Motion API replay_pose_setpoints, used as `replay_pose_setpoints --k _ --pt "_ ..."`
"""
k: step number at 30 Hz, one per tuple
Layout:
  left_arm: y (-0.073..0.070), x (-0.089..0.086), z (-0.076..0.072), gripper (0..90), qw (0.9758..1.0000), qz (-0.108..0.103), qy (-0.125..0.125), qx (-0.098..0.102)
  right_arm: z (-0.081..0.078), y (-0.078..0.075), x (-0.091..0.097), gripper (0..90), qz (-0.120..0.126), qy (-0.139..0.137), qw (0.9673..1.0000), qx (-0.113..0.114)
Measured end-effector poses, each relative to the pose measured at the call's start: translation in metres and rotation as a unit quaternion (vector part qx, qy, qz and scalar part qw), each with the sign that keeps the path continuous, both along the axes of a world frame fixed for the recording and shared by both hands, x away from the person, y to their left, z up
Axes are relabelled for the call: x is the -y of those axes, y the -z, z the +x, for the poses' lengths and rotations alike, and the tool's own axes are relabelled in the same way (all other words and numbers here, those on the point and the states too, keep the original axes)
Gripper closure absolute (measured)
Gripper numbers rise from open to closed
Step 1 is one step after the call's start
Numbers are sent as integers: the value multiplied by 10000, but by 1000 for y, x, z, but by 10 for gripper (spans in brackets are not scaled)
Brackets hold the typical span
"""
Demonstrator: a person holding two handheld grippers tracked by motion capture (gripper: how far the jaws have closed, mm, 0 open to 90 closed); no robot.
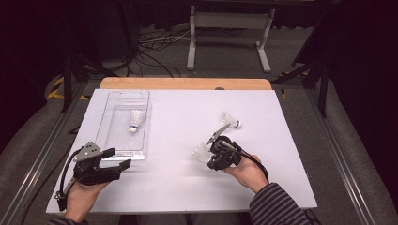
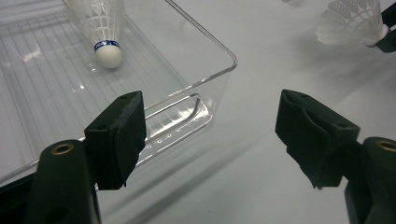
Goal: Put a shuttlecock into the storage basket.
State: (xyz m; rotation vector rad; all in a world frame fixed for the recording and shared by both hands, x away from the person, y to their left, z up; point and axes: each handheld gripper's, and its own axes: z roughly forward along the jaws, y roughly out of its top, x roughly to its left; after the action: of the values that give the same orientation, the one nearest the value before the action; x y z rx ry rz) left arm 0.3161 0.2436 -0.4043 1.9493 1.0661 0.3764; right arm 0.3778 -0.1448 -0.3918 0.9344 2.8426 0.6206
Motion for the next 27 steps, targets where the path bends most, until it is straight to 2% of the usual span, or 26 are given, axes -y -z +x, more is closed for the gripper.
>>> replay_pose_setpoints --k 1,8,13,16,21,25,27 --pt "-1 1 1 257 10000 71 -5 -14 0 -1 0 655 -6 -18 10000 7" --pt "-6 11 8 261 9997 138 81 -185 0 -2 -3 655 -49 -63 10000 10" --pt "-9 22 13 246 9985 367 333 -250 0 -2 -3 655 -59 -50 10000 12" --pt "-11 28 16 243 9973 390 468 -405 0 -2 -3 655 -73 -66 10000 1" --pt "-14 36 21 260 9965 514 524 -402 0 -3 -4 655 -87 -78 9999 7" --pt "-16 43 23 269 9960 530 598 -410 0 -2 -4 655 -93 -97 9999 4" --pt "-16 47 24 250 9953 576 599 -506 0 -2 -5 655 -100 -99 9999 9"
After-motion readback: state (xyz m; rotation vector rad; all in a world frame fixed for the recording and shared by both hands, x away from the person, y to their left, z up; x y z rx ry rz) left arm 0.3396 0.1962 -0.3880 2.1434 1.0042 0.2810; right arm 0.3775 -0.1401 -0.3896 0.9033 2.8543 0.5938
